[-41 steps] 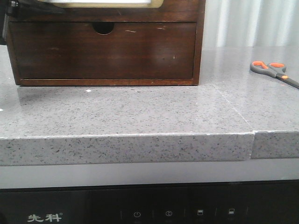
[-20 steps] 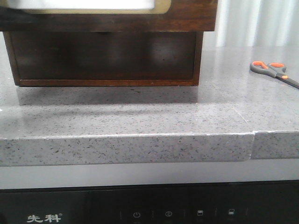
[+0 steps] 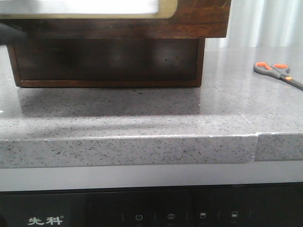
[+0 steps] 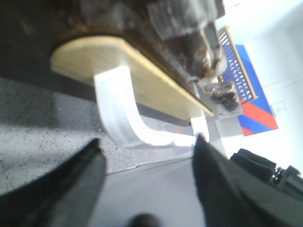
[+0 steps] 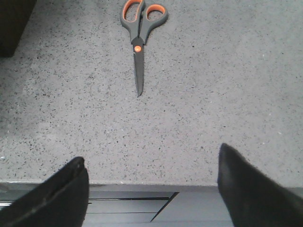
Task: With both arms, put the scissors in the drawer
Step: 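Pull the drawer open toward the robot with the left gripper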
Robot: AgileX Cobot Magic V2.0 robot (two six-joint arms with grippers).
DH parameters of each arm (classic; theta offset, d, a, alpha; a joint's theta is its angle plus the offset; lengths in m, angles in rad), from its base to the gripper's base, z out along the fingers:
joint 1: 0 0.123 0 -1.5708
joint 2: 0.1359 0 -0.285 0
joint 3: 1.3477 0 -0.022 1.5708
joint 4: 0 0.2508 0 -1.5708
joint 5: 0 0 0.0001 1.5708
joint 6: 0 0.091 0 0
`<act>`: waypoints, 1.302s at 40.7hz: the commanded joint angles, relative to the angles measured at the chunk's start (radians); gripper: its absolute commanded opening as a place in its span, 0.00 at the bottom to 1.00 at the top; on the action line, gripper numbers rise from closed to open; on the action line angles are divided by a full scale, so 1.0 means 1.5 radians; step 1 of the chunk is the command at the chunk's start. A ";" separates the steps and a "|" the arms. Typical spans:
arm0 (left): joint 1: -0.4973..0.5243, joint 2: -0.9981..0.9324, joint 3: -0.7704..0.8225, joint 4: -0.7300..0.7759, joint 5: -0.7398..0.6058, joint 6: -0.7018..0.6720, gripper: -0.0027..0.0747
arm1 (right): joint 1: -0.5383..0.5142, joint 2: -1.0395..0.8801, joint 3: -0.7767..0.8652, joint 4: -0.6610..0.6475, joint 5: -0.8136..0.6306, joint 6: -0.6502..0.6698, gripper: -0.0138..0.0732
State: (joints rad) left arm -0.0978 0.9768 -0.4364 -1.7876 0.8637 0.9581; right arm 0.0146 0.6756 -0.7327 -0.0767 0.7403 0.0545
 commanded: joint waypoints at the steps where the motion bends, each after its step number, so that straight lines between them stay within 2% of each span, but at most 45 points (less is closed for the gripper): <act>1: -0.005 -0.008 -0.016 -0.049 0.031 0.006 0.74 | 0.000 0.003 -0.021 -0.011 -0.039 -0.007 0.83; 14: -0.005 -0.063 -0.008 0.035 0.037 -0.003 0.74 | 0.000 0.003 -0.021 -0.011 -0.038 -0.007 0.83; 19: -0.005 -0.128 -0.012 0.110 0.013 -0.060 0.74 | 0.000 0.003 -0.021 -0.011 -0.038 -0.007 0.83; 25: -0.005 -0.208 -0.051 0.342 -0.038 -0.232 0.74 | 0.000 0.003 -0.021 -0.011 -0.038 -0.007 0.83; 33: -0.005 -0.268 -0.189 0.750 0.001 -0.489 0.74 | 0.000 0.003 -0.021 -0.011 -0.038 -0.007 0.83; 36: -0.005 -0.270 -0.248 0.909 0.046 -0.540 0.74 | 0.000 0.003 -0.021 -0.011 -0.039 -0.007 0.83; 41: -0.005 -0.270 -0.314 1.060 0.093 -0.561 0.74 | 0.000 0.003 -0.021 -0.011 -0.047 -0.007 0.83; 50: -0.006 -0.270 -0.341 1.080 0.056 -0.543 0.74 | 0.000 0.003 -0.021 -0.011 -0.057 -0.007 0.83; 53: -0.035 -0.270 -0.341 1.075 0.047 -0.538 0.74 | 0.000 0.003 -0.021 -0.011 -0.057 -0.007 0.83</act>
State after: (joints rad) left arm -0.1099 0.5656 -0.9139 -0.1603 1.0224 0.1404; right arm 0.0146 0.6756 -0.7327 -0.0767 0.7292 0.0545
